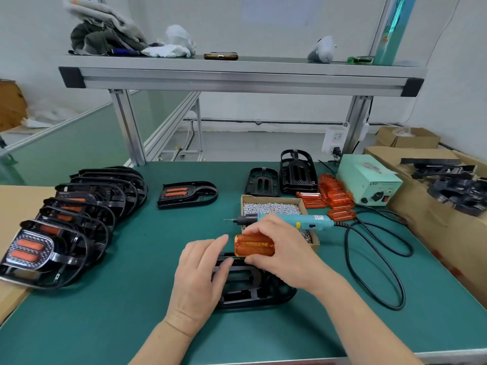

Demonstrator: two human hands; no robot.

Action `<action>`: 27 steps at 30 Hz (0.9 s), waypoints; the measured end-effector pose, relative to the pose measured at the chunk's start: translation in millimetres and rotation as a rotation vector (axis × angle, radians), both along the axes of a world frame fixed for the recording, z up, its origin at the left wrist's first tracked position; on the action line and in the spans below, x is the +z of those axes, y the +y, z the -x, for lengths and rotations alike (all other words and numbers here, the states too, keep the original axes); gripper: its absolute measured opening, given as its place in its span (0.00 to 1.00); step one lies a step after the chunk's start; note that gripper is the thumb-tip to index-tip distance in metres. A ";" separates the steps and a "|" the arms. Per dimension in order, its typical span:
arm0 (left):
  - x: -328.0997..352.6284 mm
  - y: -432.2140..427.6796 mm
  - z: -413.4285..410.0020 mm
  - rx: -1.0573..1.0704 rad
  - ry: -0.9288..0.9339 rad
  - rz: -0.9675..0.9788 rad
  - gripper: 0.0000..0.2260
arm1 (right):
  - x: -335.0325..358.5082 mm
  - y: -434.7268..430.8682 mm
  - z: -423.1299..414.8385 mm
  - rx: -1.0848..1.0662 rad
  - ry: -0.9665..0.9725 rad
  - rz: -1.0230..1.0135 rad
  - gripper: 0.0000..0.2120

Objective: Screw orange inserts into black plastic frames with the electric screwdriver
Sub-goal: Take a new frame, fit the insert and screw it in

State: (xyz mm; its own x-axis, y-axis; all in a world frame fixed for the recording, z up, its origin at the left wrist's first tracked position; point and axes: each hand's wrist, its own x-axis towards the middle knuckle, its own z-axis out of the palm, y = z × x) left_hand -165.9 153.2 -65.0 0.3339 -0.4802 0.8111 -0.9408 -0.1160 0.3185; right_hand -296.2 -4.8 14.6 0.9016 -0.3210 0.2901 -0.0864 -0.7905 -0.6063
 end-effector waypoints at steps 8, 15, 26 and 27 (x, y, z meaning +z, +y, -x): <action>-0.7 0.5 -1.3 -0.036 -0.016 0.004 0.11 | -6.1 13.7 -0.9 0.010 0.004 -0.006 0.18; 1.7 -0.4 0.5 -0.009 0.021 0.020 0.09 | -3.8 20.8 -1.0 -0.033 -0.036 -0.013 0.15; 8.2 4.8 5.1 -0.128 0.067 -0.065 0.18 | -6.3 22.6 1.9 -0.090 -0.097 -0.233 0.16; 8.1 5.2 5.1 -0.129 0.076 -0.075 0.19 | -7.3 22.3 1.7 -0.097 -0.109 -0.269 0.16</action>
State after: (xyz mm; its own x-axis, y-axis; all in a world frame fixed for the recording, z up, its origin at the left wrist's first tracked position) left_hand -171.0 158.5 -56.9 0.3243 -0.5812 0.7463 -0.9230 -0.0217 0.3842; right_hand -297.9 17.5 7.3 0.8312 -0.4823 0.2766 -0.0762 -0.5916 -0.8026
